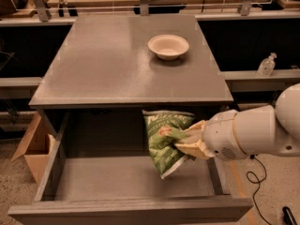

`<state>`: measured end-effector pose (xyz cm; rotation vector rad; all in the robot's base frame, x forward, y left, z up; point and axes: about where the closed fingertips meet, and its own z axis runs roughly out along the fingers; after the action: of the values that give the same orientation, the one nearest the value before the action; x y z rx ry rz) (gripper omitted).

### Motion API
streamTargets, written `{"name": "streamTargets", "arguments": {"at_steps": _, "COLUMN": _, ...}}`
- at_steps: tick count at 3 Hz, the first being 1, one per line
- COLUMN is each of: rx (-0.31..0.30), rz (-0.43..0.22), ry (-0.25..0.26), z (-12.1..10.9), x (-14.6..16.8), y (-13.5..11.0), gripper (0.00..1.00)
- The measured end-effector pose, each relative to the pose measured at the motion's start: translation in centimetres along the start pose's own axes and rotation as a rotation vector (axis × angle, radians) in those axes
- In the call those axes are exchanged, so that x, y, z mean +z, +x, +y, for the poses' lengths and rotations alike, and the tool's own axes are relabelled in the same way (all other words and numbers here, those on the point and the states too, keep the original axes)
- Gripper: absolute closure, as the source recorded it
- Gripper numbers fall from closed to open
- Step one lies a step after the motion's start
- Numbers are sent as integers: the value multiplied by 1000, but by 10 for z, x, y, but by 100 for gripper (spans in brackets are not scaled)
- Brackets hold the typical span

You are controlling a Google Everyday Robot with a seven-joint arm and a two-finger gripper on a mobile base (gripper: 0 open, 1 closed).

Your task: Pick green jalapeno chip bag from top drawer and place on counter

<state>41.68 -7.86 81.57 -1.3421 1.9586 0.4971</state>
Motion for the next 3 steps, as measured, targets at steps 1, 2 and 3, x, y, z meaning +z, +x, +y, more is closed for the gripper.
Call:
{"name": "streamTargets", "arguments": {"at_steps": 1, "rx": -88, "rz": -47, "ry": 39, "z": -4, "x": -17, "y": -35, "gripper": 100}}
{"name": "streamTargets", "arguments": {"at_steps": 2, "rx": -171, "rz": -68, "ry": 49, "z": -29, "x": -14, "y": -77, "gripper": 100}}
{"name": "streamTargets", "arguments": {"at_steps": 3, "rx": -215, "rz": -58, "ry": 11, "z": -51, "x": 14, "y": -109, "gripper": 100}}
